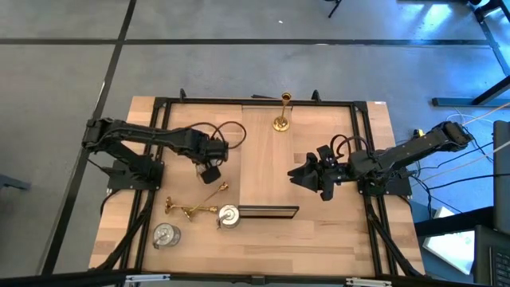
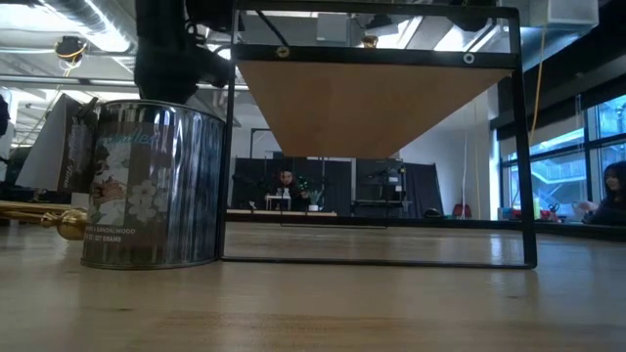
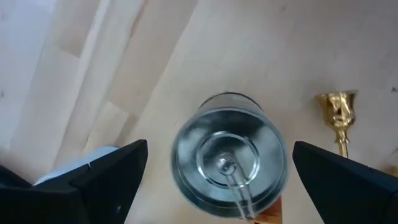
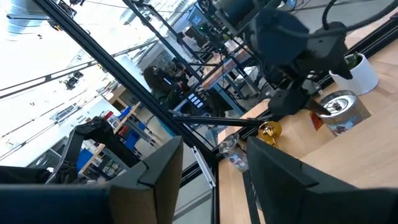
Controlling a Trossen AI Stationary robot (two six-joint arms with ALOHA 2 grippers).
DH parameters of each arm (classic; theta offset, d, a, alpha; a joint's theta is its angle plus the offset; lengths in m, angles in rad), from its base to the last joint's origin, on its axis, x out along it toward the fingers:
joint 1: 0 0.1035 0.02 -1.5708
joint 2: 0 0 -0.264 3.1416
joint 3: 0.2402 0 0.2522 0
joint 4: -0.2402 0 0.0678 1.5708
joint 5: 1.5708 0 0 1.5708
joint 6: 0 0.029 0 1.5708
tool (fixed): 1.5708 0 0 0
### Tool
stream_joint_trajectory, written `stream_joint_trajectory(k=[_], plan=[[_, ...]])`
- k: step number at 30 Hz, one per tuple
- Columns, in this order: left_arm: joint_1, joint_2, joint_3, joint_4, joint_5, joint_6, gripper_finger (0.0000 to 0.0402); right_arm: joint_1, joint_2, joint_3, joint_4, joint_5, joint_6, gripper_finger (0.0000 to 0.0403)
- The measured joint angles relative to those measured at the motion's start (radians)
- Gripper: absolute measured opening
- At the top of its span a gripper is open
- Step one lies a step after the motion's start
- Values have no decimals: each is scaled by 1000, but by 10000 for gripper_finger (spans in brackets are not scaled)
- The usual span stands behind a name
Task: Pick & Place candle stick holders
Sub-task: Put the top left scented candle on the shelf
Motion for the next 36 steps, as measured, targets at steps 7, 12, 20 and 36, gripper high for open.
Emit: stream_joint_trajectory(k=[7,12,20,36], plan=[[110,0,0,0,133,-25,400,0,0,0,0,0,0,181],[116,0,-7,-1,138,-19,400,0,0,0,0,0,0,181],[72,23,-46,5,88,-16,400,0,0,0,-12,0,0,181],[47,26,-46,51,130,-26,400,0,0,0,-23,-2,7,181]])
